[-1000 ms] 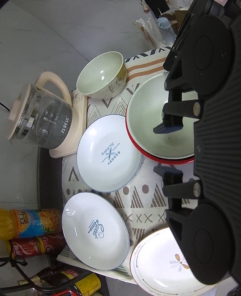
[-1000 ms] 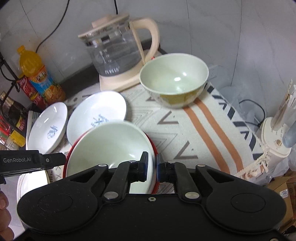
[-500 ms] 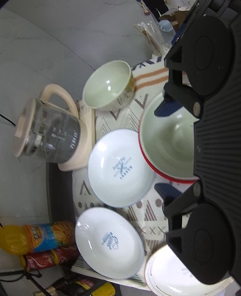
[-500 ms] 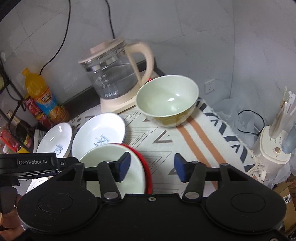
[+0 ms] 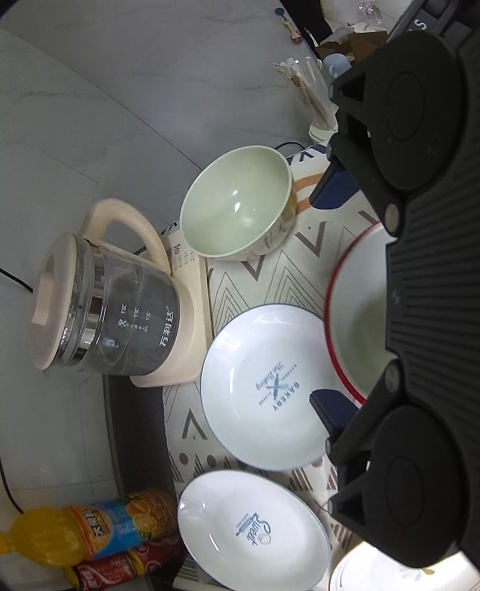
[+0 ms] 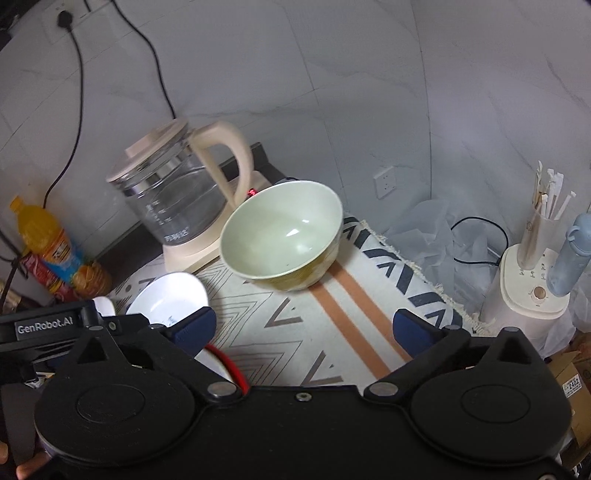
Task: Organize plates and bowls
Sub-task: 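Close both grippers on the rim of the small pale green bowl, then lift the small green bowl and lower it onto the bowl stack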
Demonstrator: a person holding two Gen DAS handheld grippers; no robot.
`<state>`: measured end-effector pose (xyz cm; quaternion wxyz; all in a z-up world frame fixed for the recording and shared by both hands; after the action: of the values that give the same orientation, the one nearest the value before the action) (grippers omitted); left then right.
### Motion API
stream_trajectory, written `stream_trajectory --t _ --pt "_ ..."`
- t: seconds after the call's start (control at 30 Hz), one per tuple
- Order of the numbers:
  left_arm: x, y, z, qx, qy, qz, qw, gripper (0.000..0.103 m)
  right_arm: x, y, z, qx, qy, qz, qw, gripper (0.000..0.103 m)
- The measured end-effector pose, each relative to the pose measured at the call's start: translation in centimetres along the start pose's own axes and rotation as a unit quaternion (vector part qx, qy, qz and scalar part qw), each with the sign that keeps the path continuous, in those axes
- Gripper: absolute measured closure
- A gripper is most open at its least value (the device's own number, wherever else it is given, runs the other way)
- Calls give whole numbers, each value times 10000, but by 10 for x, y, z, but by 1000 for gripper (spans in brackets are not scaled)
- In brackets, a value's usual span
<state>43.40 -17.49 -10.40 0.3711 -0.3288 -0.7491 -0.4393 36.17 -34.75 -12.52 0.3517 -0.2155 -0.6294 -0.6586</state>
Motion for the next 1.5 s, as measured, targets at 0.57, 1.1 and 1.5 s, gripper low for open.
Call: stream_trajectory --t 0.57,1.1,1.5 --pt "-59 40 -30 257 -175 78 9995 3 -47 31 -25 -271 -137 -8 9995 6" --pt "-125 39 -36 606 -119 481 9969 65 -113 35 -38 -852 -56 415 9955 52" --pt "-136 31 -46 660 -166 696 9952 92 -139 28 -36 -1105 48 636 9918 79"
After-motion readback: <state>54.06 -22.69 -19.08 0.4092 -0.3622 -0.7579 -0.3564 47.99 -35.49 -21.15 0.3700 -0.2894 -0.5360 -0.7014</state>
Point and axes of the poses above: each gripper's, at about its wrist camera, not at the fingertips, and x roughly against the way its jaws point, z to its left, y to its top, the point moved 5 cm from there along -x, roughly the way its jaws point, and after that the axes turned 14 degrees about x, right-handed, at the moved point
